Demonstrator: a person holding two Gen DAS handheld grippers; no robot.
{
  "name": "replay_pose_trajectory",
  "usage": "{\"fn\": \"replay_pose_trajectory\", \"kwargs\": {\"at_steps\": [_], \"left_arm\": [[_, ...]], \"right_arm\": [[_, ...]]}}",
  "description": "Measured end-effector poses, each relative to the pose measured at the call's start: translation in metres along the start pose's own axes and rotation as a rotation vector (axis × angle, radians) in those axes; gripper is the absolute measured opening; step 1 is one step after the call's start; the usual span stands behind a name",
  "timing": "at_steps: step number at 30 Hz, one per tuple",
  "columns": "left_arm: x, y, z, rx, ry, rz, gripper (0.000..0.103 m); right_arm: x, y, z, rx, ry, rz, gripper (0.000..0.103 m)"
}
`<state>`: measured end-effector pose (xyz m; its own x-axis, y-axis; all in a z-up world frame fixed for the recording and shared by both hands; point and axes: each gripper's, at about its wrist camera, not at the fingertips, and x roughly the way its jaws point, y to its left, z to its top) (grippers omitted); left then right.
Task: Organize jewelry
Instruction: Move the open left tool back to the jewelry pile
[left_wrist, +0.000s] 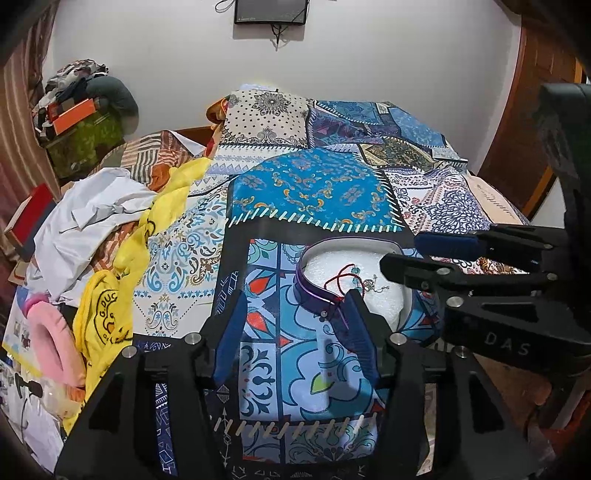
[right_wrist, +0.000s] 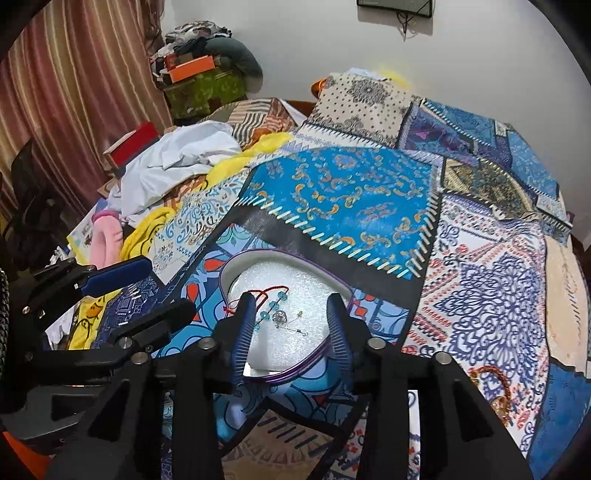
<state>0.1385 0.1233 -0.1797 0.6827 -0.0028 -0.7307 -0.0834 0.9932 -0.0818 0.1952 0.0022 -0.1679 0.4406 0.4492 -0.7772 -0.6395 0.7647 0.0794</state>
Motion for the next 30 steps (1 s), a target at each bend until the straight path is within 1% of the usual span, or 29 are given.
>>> {"fn": "replay_pose_trajectory", "kwargs": {"at_steps": [7, 13, 22, 30], "left_arm": [[-0.011, -0.009, 0.004, 0.008, -0.014, -0.002, 0.055], [-0.021, -0.026, 0.01, 0.03, -0.038, -0.013, 0.058], [-0.03, -0.067, 0.022, 0.067, -0.062, -0.057, 0.059], [-0.022, -0.113, 0.03, 0.113, -0.044, -0.11, 0.06]], "right_arm": [[-0.022, -0.005, 0.0, -0.002, -0.045, -0.033, 0.037], [-0.048, -0.02, -0.007, 0.022, -0.09, -0.061, 0.037], [-0.083, -0.057, -0.026, 0.089, -0.138, -0.117, 0.037], [-0.114, -0.104, -0.05, 0.17, -0.172, -0.189, 0.037]]}}
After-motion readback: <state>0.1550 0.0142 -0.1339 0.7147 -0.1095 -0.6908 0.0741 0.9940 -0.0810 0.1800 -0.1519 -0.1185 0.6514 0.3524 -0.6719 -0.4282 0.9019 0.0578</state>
